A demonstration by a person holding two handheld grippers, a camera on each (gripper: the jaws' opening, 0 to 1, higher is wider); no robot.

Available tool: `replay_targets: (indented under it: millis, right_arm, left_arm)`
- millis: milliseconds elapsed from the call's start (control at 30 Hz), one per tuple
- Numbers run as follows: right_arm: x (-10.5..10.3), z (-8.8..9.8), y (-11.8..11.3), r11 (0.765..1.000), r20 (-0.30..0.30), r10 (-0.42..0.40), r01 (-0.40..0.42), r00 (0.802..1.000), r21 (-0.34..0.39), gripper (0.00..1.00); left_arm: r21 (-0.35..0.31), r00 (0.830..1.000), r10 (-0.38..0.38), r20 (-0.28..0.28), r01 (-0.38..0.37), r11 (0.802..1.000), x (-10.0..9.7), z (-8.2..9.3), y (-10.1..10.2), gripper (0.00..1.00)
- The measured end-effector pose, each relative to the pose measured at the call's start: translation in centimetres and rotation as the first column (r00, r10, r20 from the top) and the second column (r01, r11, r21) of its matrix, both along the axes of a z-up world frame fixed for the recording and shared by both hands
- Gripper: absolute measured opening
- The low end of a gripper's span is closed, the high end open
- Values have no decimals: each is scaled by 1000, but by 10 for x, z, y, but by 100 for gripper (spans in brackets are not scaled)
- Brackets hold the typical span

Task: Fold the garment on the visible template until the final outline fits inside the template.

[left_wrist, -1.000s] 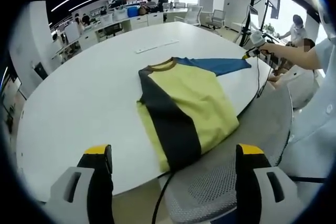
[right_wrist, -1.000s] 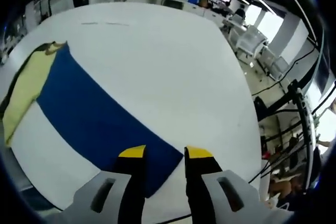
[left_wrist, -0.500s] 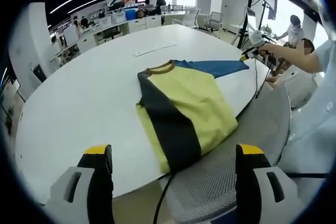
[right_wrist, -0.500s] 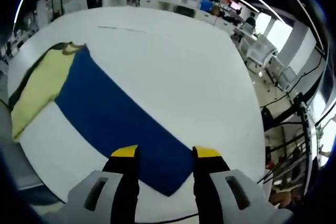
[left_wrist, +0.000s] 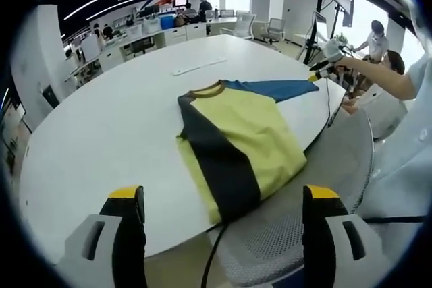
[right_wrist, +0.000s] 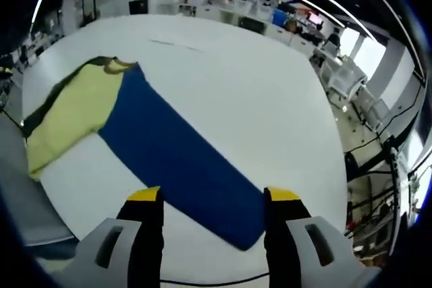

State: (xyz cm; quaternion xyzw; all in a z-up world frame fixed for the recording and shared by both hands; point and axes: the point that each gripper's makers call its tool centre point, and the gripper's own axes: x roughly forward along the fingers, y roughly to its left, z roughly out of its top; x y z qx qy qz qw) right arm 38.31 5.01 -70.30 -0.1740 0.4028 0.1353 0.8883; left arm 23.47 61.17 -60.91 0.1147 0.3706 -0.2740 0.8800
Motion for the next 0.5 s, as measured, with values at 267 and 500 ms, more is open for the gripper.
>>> replay_targets:
  millis: [267,500]
  right_arm:
    - [-7,13,32,998,25,64,-65,998,16,77]
    - [-14,35,73,992,69,120,-123,990,39,84]
  left_arm:
    - [-11,1000,14,3,-14,1000,-5,-1,3,94]
    - [-25,1000,25,11,-25,999,-7,0,8,94]
